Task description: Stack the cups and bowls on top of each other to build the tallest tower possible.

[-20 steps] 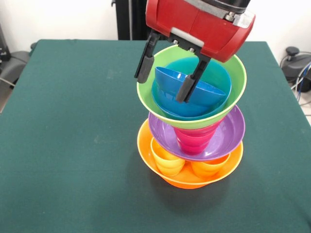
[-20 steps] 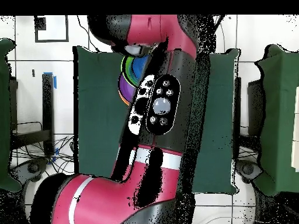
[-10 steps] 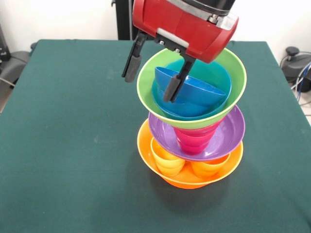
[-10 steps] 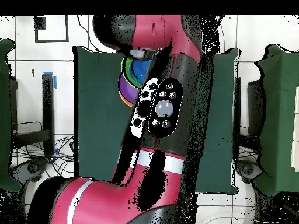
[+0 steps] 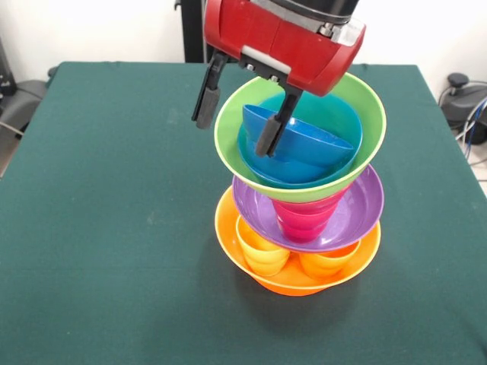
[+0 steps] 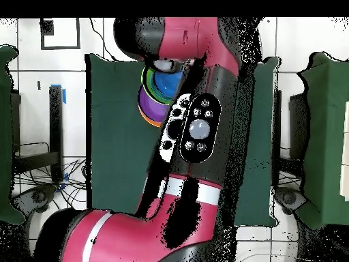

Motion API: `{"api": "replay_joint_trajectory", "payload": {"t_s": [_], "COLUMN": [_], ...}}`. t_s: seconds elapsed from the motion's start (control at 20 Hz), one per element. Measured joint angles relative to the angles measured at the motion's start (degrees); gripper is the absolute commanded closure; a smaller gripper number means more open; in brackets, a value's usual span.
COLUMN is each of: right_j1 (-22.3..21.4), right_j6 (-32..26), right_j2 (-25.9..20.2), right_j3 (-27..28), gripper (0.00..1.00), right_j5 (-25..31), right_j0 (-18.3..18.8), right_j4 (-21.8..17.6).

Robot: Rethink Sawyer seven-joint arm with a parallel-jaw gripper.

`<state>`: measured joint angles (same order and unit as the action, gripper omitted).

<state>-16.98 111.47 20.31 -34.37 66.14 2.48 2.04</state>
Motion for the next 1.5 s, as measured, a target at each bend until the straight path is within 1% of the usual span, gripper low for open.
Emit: {"api": "replay_joint_trajectory", "payload": {"t_s": [0.25, 0.65, 1.0, 1.5], "right_j1": [0.0, 0.1, 0.1, 0.7], "right_j6": [-3.3, -6.5, -6.6, -6.6], "right_j2": [-2.0, -3.7, -4.1, -5.5], "right_j3": [0.0, 0.0, 0.0, 1.1], "gripper": [0.00, 0.00, 0.00, 0.00], "right_j5": [0.0, 0.0, 0.4, 4.8], "right_j0": [1.3, 2.5, 2.5, 2.7], "right_j4": [-0.1, -0.2, -0.3, -0.5]}}
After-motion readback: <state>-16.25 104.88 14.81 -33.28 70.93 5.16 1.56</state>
